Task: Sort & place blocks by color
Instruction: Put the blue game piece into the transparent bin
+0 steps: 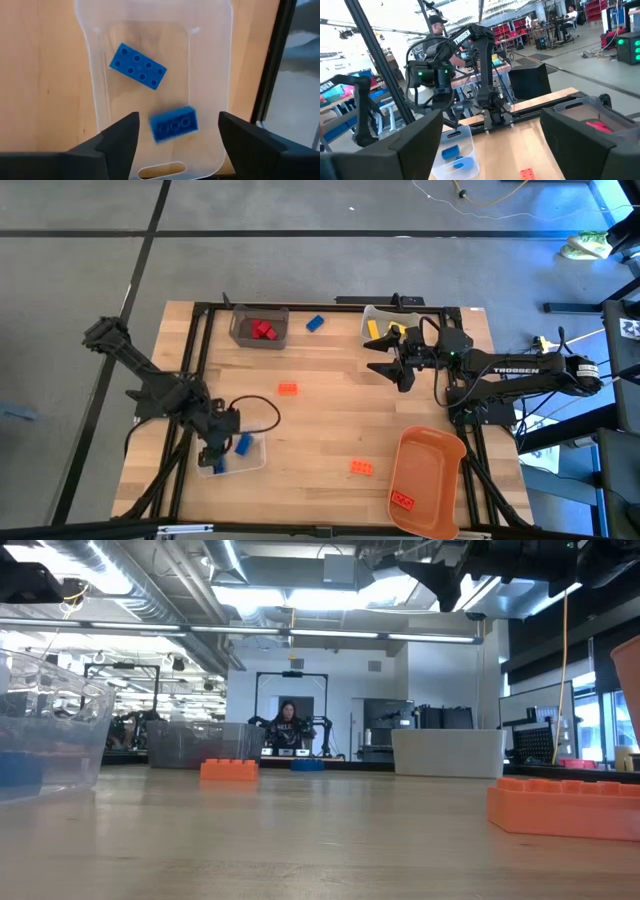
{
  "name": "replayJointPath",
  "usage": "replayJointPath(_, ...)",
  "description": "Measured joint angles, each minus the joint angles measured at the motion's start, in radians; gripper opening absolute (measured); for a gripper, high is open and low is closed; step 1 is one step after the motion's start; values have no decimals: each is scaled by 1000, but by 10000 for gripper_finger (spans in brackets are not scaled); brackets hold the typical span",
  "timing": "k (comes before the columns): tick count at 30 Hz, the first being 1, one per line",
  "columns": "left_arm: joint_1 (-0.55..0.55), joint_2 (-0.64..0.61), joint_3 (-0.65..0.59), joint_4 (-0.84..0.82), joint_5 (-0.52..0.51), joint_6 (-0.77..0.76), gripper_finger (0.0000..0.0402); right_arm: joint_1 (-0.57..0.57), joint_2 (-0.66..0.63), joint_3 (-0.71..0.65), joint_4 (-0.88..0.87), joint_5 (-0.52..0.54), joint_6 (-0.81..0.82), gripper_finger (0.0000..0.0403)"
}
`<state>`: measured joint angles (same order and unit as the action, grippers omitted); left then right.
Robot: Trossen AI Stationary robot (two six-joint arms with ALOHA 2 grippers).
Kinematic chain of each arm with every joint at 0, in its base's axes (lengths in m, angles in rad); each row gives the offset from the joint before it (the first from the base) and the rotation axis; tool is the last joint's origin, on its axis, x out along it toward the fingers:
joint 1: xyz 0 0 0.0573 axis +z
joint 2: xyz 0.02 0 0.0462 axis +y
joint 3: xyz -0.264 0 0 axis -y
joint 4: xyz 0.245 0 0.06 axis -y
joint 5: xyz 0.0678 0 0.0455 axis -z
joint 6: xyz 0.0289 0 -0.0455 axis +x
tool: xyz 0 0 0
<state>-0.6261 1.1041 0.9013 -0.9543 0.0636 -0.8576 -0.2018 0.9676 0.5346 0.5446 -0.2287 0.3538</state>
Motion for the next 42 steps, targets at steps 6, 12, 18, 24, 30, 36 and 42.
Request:
replayJointPath(6,97,-66,86,12,-258,191,262,0,0,0,0,0,9,335)
replayJointPath(12,315,-165,136,226,-529,555,261,0,0,0,6,0,-22,335)
replayJointPath(18,605,-293,-25,704,-311,708,261,0,0,0,30,3,-45,335)
replayJointPath(24,763,-336,-292,1165,-81,611,261,0,0,0,30,3,-46,335)
replayJointPath(30,772,-307,-426,1347,-38,494,261,0,0,0,35,2,-47,335)
replayJointPath(36,756,-307,-427,1363,-44,500,261,0,0,0,34,2,-47,335)
replayJointPath(42,756,-307,-427,1364,-46,501,261,0,0,0,34,18,-48,335)
